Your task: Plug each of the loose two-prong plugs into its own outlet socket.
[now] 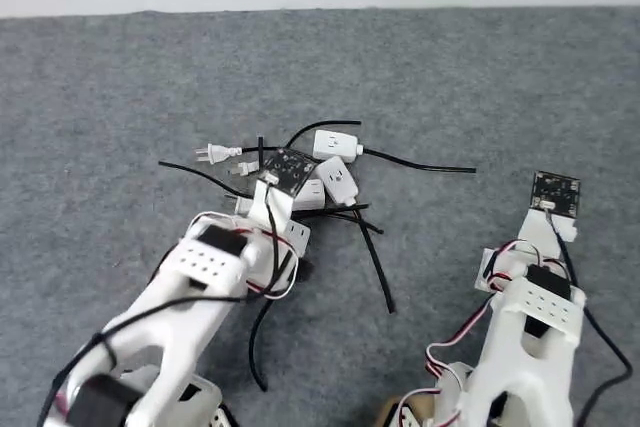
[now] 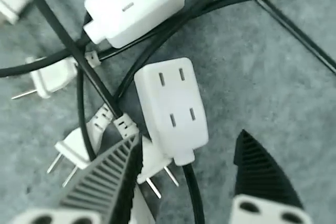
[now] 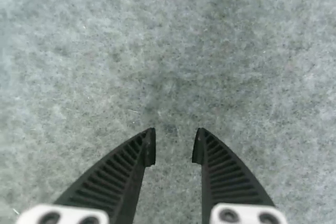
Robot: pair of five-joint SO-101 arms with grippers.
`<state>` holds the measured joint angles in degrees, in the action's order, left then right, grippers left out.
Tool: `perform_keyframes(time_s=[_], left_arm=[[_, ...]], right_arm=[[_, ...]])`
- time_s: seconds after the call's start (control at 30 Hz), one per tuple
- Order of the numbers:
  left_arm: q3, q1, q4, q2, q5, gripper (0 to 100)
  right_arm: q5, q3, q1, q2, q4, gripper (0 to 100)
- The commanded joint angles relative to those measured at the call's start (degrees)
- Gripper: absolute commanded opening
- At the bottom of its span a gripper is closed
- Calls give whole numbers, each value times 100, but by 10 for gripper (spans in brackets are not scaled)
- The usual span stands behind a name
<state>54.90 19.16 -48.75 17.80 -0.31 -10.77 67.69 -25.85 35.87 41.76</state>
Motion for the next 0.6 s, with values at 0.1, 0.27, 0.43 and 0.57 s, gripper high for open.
perform_keyframes(time_s=[0.1,0.27,0.43,0.57], left_arm=[[-673,53,325,-993,-105,283],[-927,44,396,-1336,-105,283],[-1059,70,440,-1512,-97,280],[-1253,229,413,-1811,-105,153]], right_arm=[[-62,-334,57,-22,22,140],[-62,-334,57,-22,13,140],[-62,-334,57,-22,13,140],[-62,-334,57,-22,13,140]])
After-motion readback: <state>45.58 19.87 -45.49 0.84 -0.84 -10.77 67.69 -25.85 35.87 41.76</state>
